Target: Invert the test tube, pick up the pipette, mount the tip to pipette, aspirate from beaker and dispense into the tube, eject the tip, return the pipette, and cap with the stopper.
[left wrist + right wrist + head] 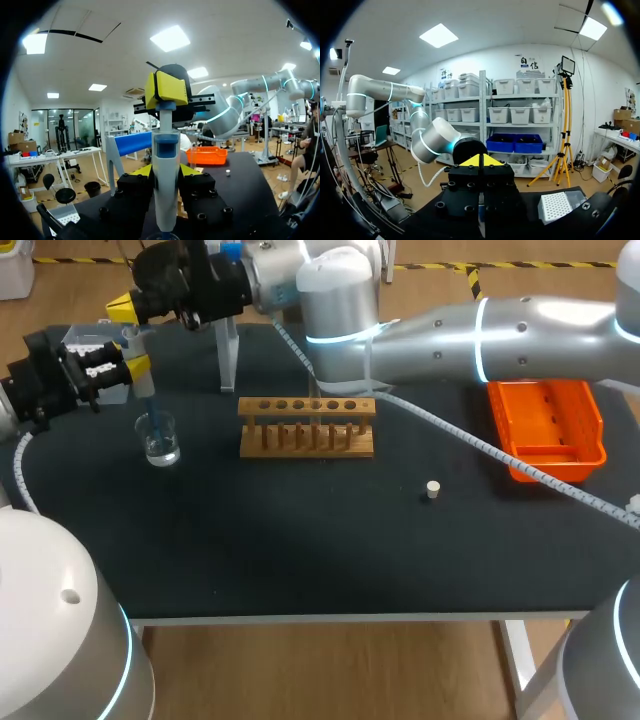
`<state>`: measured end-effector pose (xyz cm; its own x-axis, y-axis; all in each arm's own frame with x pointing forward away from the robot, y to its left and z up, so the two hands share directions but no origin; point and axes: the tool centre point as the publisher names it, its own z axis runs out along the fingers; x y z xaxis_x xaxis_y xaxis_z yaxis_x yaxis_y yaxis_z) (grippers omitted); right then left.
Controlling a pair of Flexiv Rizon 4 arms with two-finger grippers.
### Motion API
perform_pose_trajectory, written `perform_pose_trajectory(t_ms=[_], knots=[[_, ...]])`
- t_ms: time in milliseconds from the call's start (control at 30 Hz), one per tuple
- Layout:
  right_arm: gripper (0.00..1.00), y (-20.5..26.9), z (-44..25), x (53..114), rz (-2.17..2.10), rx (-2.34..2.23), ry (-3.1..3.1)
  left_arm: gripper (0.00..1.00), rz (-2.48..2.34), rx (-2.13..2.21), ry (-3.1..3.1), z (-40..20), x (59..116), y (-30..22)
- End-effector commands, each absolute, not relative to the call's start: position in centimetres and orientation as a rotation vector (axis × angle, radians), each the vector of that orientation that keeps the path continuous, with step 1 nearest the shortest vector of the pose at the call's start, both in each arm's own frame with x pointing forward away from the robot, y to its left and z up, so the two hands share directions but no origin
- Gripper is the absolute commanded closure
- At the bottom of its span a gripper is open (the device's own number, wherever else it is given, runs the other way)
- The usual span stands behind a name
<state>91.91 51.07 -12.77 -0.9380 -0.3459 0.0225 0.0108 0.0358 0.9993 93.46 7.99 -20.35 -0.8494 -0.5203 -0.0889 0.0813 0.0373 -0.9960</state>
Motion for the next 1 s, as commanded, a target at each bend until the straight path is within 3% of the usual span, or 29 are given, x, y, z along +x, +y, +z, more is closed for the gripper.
perform_pose_trajectory(t_ms=[33,1000], knots=[[1.00,51.2,-13.3,92.4,-1.978,0.355,-2.056,1.00,-1.867,-0.439,1.889,-20.3,93.5,8.0],[1.00,51.3,-15.7,91.8,-1.924,0.335,-2.088,1.00,-1.867,-0.439,1.889,-20.3,93.5,8.0]])
